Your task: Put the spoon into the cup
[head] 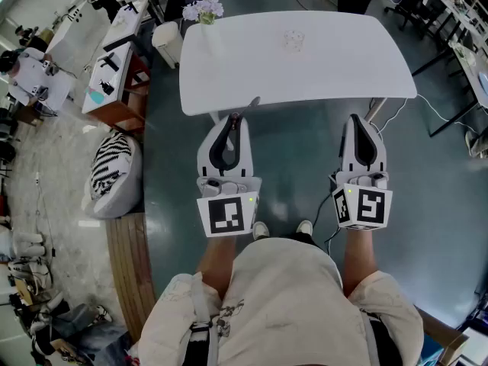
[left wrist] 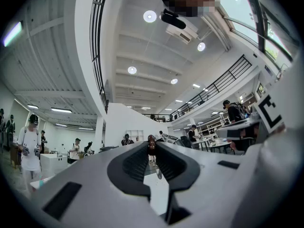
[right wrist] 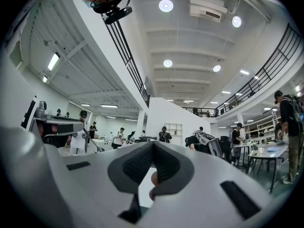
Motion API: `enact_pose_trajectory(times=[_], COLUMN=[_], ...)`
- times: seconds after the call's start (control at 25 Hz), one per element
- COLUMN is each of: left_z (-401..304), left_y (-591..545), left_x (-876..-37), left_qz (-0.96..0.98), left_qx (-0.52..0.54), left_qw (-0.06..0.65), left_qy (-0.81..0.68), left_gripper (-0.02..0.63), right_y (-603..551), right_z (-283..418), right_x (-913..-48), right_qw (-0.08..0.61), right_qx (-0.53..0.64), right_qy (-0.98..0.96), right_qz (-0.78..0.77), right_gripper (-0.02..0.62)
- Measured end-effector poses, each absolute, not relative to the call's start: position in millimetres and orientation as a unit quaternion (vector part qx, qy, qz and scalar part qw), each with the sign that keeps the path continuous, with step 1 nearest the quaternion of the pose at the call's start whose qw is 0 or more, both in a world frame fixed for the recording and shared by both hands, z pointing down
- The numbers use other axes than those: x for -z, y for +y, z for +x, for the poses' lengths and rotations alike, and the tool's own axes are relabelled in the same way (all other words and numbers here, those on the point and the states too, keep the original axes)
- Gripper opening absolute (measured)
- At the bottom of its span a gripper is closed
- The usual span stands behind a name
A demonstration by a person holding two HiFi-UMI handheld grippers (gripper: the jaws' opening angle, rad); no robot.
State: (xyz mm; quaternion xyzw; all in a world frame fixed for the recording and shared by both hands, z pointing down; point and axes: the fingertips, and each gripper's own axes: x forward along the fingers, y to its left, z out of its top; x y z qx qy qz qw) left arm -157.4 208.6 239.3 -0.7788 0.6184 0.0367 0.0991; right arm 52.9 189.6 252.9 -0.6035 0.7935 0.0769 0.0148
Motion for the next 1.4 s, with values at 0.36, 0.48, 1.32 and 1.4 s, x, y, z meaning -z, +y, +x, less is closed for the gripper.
enact_pose_trajectory(times=[0.36,0.48,1.32,1.4], left_z=[-187,-199,-218,-213], left_y=[215,217,192,182], left_x=[-244,-247,-273,-274], left_qz=[-0.783,-0.786,-0.797,-0.796], left_qx=[-0.045,-0.048,-0.04,-0.038], left_qw=[0.095,0.092,0.066,0.067], left_qy=[0.613,0.61,0.6,0.6], left_gripper=[0.041,0.041,0.041,0.041], right_y=[199,203,185,175], right_z=[19,8,-6,-2], right_x=[-255,-254,-277,-279], right_qw=[0.013,0.023,0.015,0.016], right_qx=[-0.08,-0.074,-0.055,-0.052], right_qy=[0.791,0.788,0.777,0.778], right_qz=[-0.606,-0.611,-0.627,-0.625], right_gripper=[-0.012,-0.012,-0.012,-0.012])
